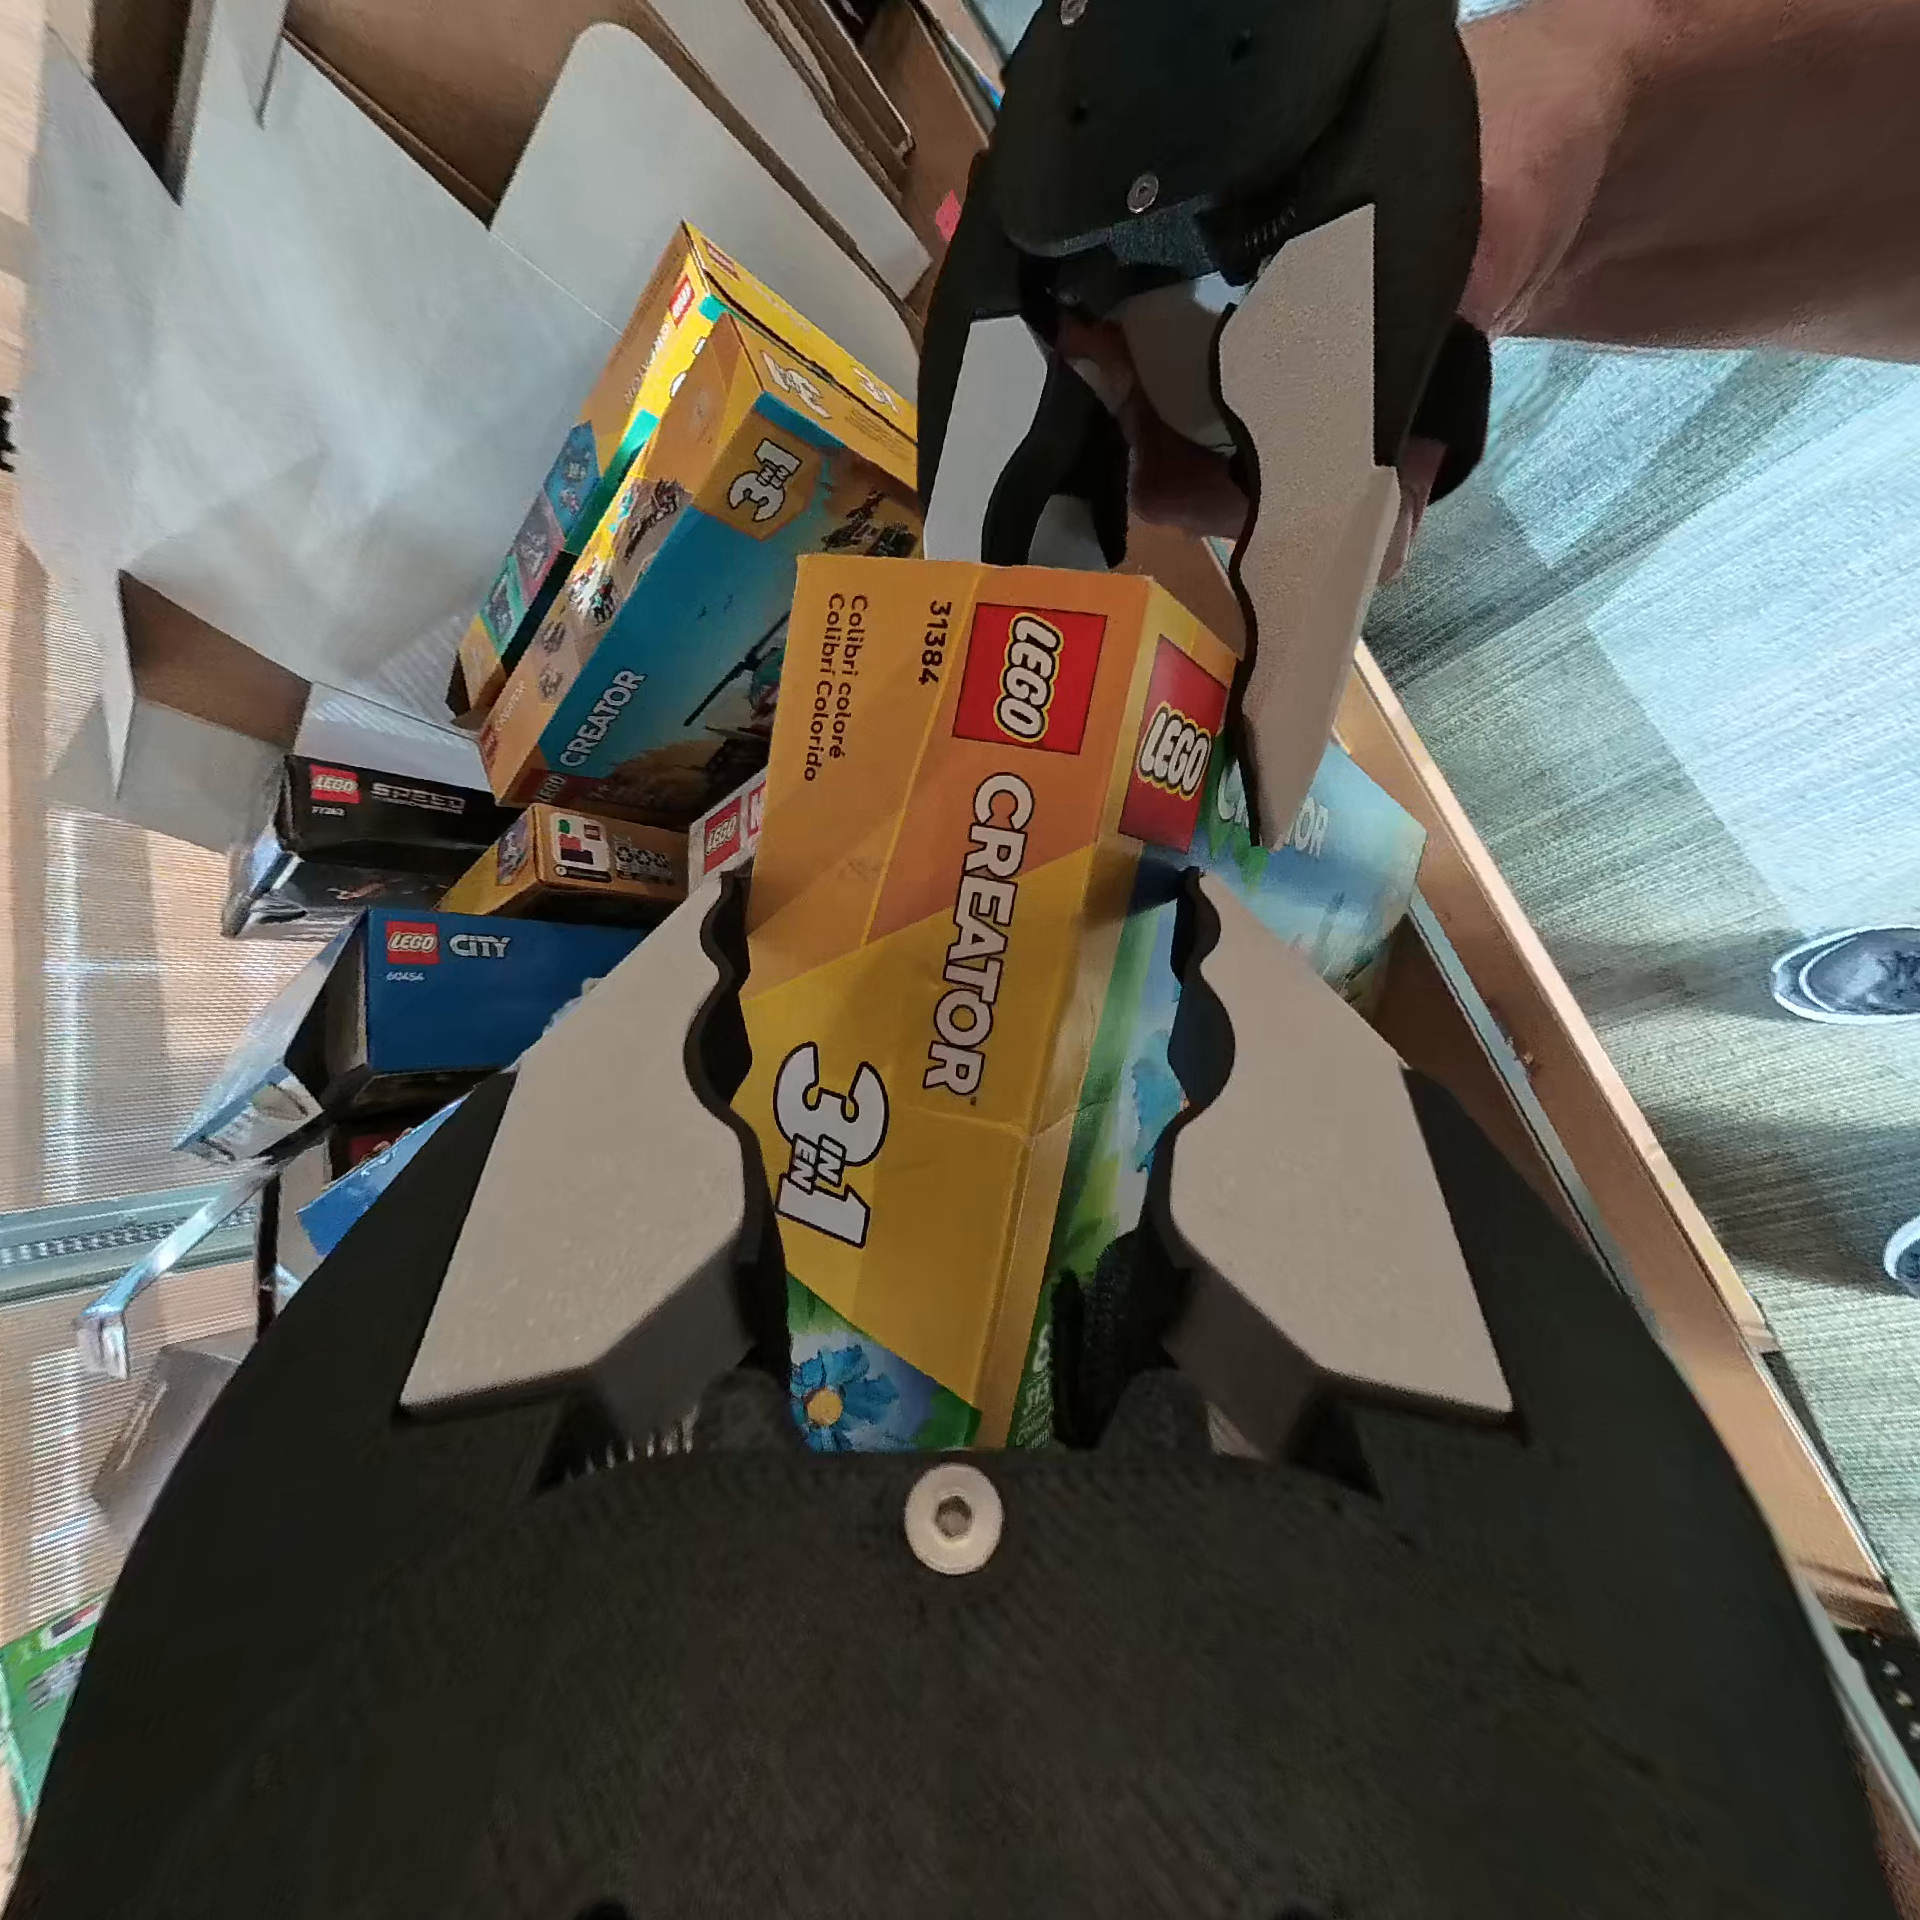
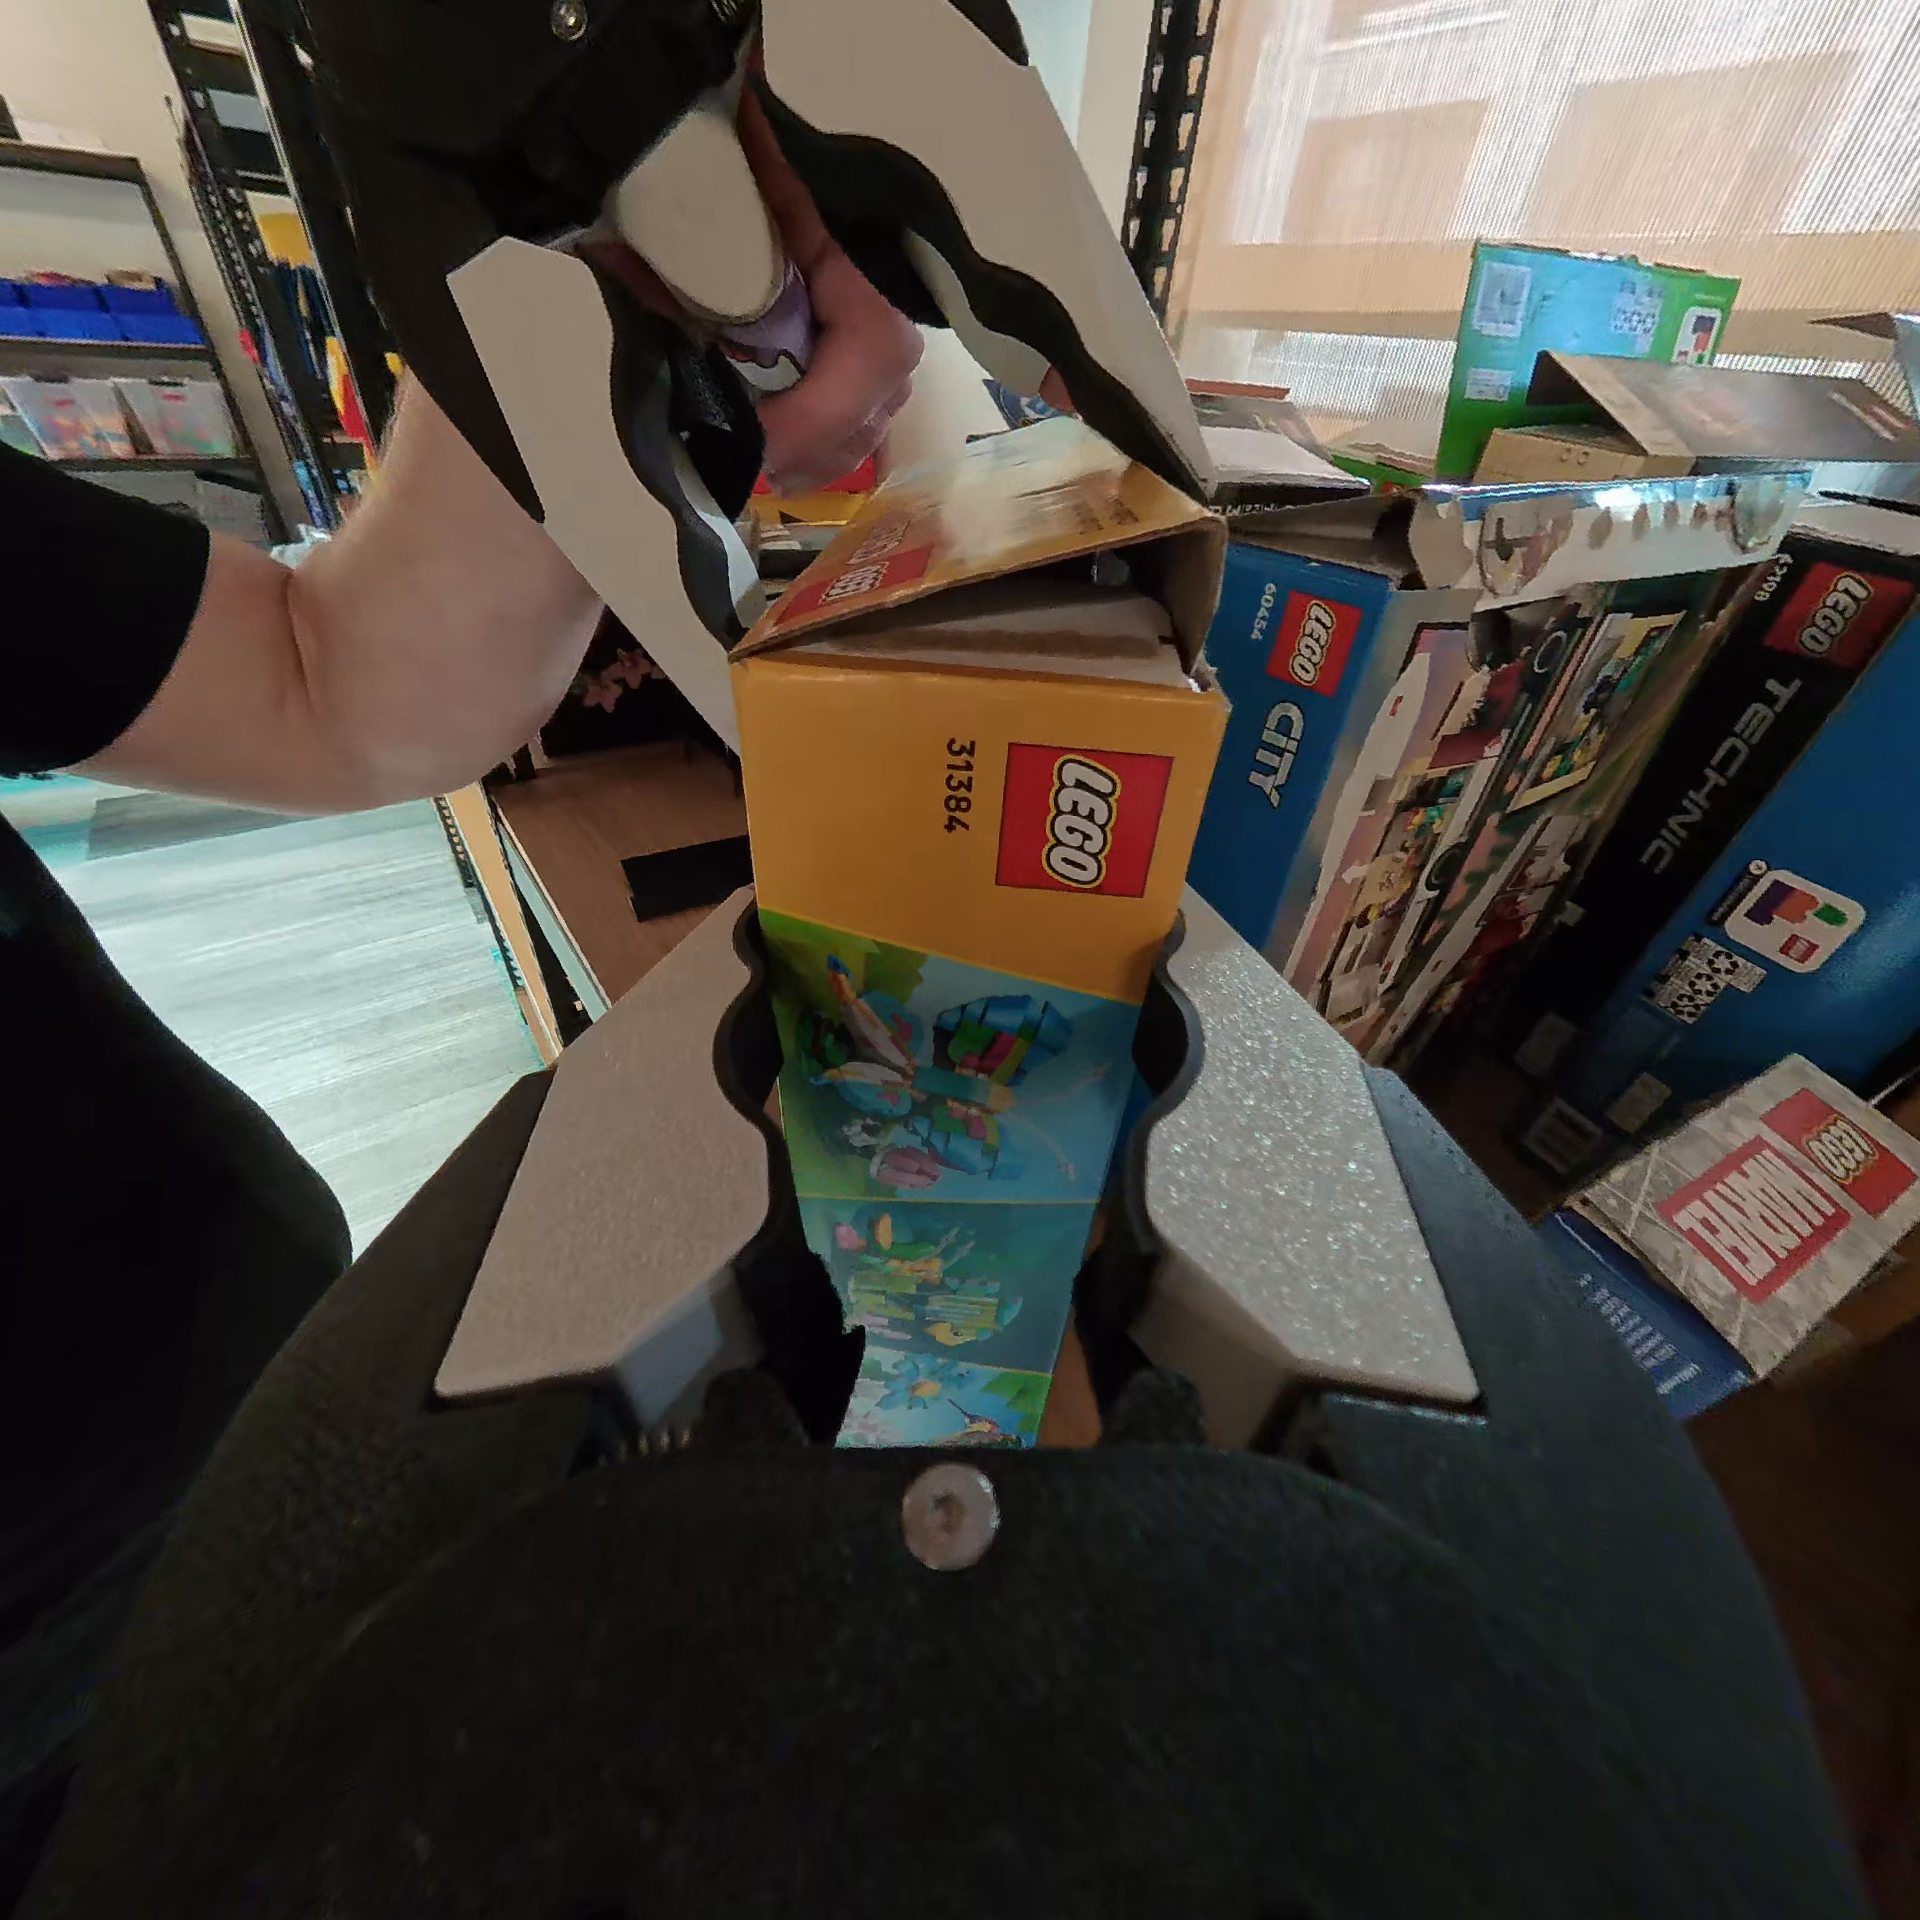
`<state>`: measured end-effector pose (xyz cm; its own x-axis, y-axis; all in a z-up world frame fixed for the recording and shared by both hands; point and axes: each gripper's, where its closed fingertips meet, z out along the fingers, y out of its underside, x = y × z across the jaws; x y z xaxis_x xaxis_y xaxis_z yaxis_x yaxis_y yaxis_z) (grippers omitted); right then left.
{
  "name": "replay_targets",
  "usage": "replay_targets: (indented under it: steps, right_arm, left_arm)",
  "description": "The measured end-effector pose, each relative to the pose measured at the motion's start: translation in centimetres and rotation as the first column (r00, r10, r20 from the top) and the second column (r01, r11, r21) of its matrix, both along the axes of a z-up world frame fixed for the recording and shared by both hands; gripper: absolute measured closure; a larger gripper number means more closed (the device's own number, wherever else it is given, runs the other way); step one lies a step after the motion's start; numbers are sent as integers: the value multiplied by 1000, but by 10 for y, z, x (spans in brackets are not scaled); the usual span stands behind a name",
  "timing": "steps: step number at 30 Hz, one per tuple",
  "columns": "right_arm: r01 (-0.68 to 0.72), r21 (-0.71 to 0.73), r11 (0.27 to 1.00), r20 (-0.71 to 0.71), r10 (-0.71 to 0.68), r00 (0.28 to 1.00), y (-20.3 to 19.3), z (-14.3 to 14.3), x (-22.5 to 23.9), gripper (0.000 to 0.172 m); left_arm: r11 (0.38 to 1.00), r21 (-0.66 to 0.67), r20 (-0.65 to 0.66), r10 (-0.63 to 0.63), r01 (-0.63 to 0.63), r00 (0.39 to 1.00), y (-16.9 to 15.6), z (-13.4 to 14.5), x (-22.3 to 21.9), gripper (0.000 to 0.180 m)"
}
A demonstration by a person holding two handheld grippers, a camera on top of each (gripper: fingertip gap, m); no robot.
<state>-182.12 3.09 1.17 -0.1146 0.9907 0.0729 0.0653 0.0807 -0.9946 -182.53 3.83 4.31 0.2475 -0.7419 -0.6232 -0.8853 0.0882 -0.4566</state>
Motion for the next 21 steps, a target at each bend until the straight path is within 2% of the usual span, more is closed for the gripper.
replay_targets:
  steps: [4, 8, 12, 13, 17, 19, 21]
  right_arm:
    - [-19, 11, 1000, 0, 19, 1000, -2, 0, -5, 104]
    - [-38, 21, 999, 2, 38, 999, -3, 0, -6, 103]
    - [-47, 14, 999, 4, 47, 999, 0, -1, -6, 103]
    - [-63, 20, 998, 5, 63, 998, -2, 0, -7, 103]
    - [-27, 46, 999, 35, 26, 999, 2, 0, -6, 99]
    - [50, 89, 995, 4, -50, 999, 10, 10, 1, 88]
    - [80, 114, 990, -65, -73, 995, 8, 31, 14, 89]
  left_arm:
    - [1000, -27, -10, -1, 1, 1000, -4, 0, -6, 103]
    - [994, -110, -30, 10, -13, 999, -4, -5, -7, 106]
    - [985, -172, 14, 9, -6, 1000, -1, -8, -8, 107]
    - [975, -222, 25, -2, 8, 1000, -4, -14, -7, 110]
    - [978, -211, 35, 9, -1, 999, -1, -16, -7, 108]
    - [976, -219, 47, 15, -5, 999, 0, -16, -7, 108]
    - [976, -217, 41, 11, -2, 999, 0, -16, -7, 107]
